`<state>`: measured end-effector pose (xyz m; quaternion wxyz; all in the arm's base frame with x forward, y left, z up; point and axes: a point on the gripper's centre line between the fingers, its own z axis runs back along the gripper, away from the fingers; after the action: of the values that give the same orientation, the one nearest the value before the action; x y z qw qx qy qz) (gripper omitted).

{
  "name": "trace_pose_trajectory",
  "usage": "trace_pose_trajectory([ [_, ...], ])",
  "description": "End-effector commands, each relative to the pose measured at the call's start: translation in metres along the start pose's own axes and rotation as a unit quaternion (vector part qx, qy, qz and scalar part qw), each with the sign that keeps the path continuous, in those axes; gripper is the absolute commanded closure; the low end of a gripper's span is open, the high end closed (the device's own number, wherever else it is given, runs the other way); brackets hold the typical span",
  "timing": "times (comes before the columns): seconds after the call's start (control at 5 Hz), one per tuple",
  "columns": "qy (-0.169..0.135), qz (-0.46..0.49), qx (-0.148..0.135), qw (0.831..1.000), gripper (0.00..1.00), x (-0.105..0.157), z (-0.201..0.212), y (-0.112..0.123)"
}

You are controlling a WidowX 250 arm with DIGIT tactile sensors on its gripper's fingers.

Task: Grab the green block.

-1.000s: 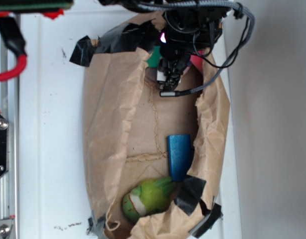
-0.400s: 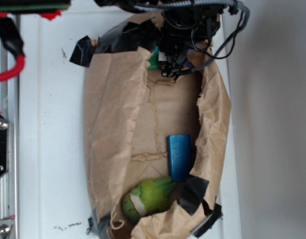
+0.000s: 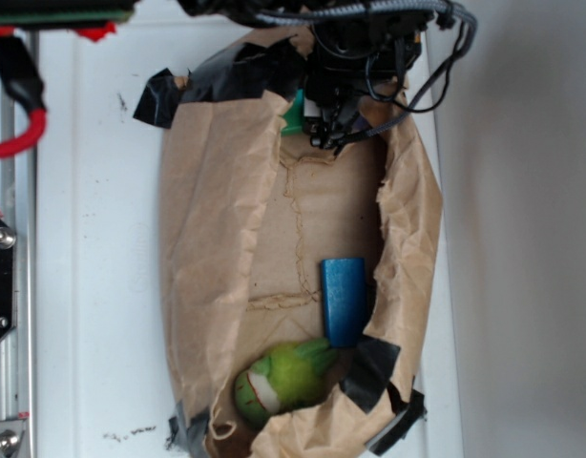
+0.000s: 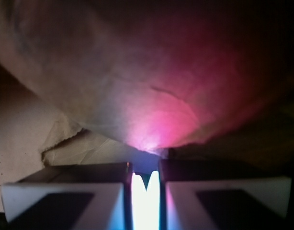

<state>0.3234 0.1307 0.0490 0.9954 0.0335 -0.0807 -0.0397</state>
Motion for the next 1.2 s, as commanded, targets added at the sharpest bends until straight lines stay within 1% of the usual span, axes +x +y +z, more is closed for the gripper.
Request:
trace_pose_trajectory([
  [0.0,-0.020,-0.009,0.012,1.000,0.00,0.010,0.010,0.005],
  [0.6,0.003,0.000,-0.006,1.000,0.00,0.017,0.010,0.011],
  [1.0,0.034,0.016,-0.019,0.999,0.00,0.026,0.007,0.016],
])
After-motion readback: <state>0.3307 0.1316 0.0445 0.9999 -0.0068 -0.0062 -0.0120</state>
